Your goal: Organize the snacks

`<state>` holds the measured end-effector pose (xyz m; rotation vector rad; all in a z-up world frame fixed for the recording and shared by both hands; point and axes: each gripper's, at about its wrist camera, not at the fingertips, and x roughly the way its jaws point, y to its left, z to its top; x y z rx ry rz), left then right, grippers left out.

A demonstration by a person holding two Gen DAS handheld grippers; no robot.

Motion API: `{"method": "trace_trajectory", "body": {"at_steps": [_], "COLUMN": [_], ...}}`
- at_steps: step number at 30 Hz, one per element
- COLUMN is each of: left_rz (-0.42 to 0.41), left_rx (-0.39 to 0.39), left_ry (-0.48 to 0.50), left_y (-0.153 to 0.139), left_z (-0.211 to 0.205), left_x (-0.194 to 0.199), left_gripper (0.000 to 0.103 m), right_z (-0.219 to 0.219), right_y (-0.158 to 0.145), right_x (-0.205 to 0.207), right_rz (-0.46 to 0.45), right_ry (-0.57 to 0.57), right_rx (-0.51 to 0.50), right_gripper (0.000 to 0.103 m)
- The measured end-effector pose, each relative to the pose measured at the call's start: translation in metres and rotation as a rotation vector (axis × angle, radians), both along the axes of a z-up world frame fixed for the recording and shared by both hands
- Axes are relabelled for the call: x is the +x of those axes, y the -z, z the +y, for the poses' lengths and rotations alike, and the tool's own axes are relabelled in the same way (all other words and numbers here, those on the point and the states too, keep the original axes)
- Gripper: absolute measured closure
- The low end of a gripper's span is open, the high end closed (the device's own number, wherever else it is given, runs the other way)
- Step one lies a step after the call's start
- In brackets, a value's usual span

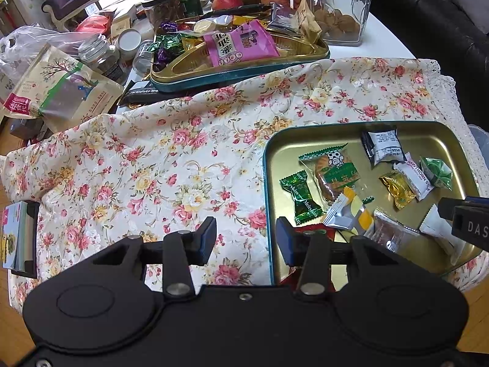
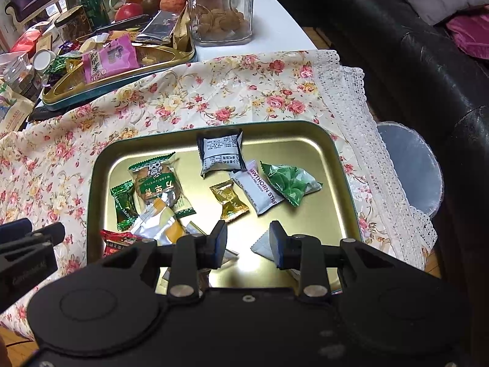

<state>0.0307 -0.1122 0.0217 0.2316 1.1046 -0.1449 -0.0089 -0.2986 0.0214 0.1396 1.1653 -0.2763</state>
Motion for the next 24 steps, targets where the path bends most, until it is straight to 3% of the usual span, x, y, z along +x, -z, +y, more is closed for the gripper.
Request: {"method": "trace_trajectory", "body": {"at_steps": [24], "left_rz": [0.008], "left_rx": [0.001], "left_ry": [0.006], "left_y": [0.0006], "left_z": [0.0002], "left_x": [-0.0001], "left_gripper": [0.051], "right_z": [0.0003], "right_y": [0.0023], "right_x": [0.0006], "right_rz": [0.008], "right_ry": [0.013], "right_rx": [0.008], "right_gripper": [0.072]}}
